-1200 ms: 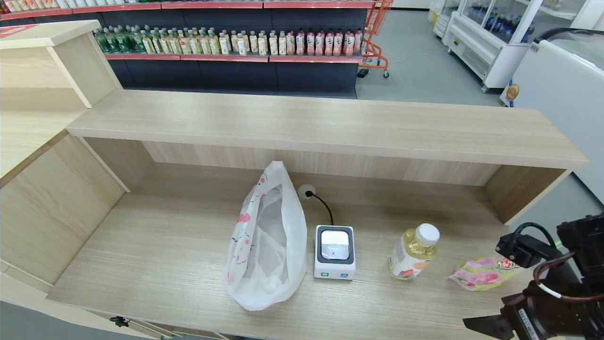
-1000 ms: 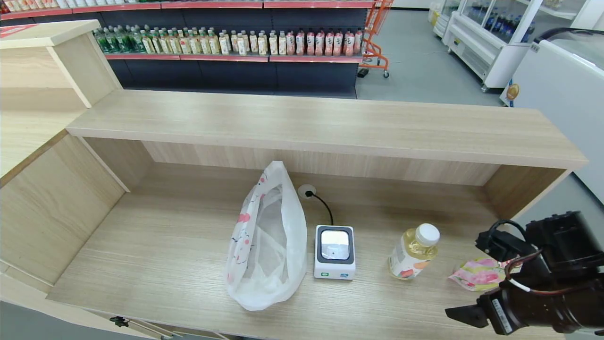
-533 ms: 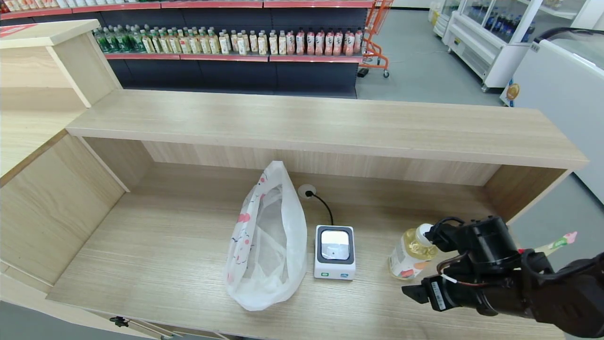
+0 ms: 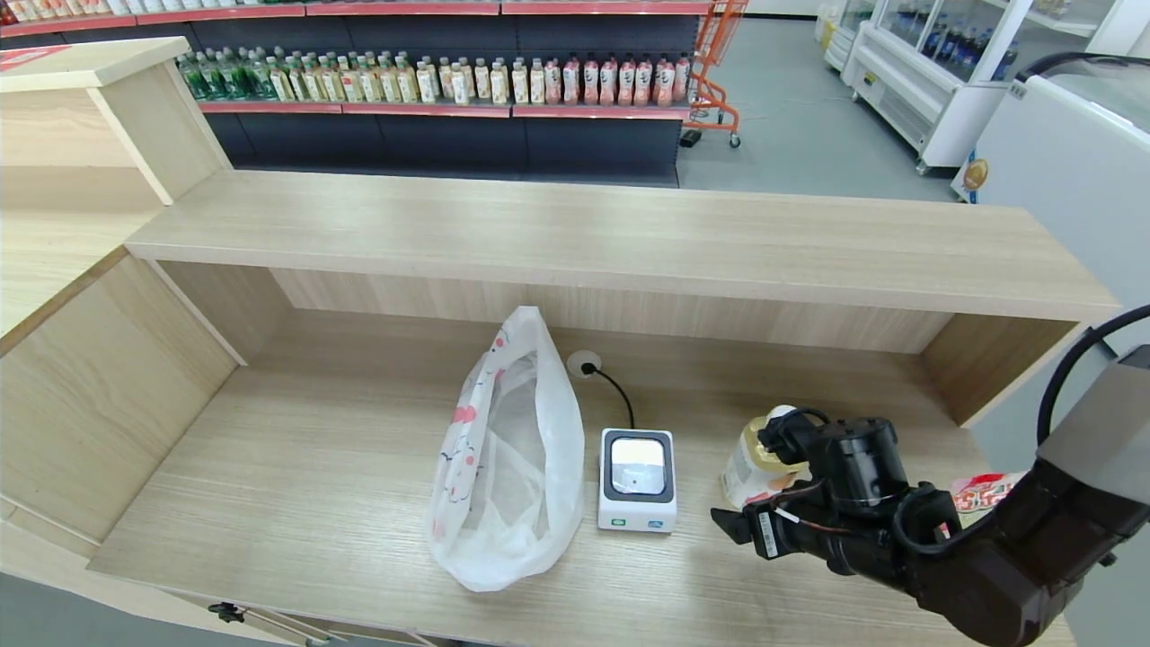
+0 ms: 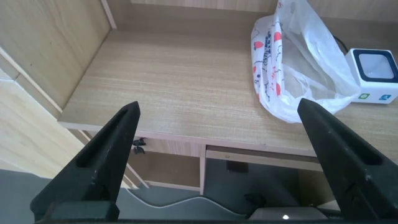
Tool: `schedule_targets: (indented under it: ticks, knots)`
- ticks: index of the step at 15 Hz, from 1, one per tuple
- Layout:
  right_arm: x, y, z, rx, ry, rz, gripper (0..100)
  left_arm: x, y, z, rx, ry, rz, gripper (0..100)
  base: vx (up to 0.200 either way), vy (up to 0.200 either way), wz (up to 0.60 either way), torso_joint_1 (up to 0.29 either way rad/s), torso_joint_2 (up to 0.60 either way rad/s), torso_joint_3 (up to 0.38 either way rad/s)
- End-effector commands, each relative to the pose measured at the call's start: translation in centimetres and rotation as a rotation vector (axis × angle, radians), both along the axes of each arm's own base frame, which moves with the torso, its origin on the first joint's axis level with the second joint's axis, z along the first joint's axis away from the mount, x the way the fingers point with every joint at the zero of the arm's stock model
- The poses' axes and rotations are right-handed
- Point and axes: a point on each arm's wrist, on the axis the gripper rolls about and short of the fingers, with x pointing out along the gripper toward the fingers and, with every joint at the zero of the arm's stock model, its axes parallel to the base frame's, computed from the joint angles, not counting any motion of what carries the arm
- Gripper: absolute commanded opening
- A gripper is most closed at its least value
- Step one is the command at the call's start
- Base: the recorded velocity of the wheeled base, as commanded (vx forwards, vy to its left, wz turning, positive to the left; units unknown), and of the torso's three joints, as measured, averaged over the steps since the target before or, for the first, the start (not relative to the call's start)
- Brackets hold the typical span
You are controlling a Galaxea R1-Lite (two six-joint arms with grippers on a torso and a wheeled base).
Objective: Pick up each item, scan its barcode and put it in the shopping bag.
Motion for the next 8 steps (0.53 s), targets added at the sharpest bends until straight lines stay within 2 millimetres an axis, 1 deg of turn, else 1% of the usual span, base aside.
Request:
schedule_targets:
  ticks: [1, 3, 6, 8]
  knots:
    - [0.3, 0.1, -1.1, -0.045, 0.021, -0.017, 100, 0.0, 0.0, 0.0, -0.001, -0.001, 0.001, 100, 0.000, 0.000, 0.00, 0.000, 0.00, 0.000]
    - [0.5, 0.0, -0.6, -0.084, -0.030, -0.040, 100, 0.0, 0.0, 0.0, -0.001, -0.001, -0.002, 100, 0.000, 0.000, 0.00, 0.000, 0.00, 0.000]
    - [1.1, 0.3, 0.4, -0.096, -0.130, -0.006, 100, 0.0, 0.0, 0.0, -0.001, -0.001, 0.000, 100, 0.000, 0.000, 0.00, 0.000, 0.00, 0.000]
    - [1.5, 0.5, 0.4, -0.102, -0.172, 0.005, 100, 0.0, 0.0, 0.0, -0.001, -0.001, 0.001, 100, 0.000, 0.000, 0.00, 0.000, 0.00, 0.000]
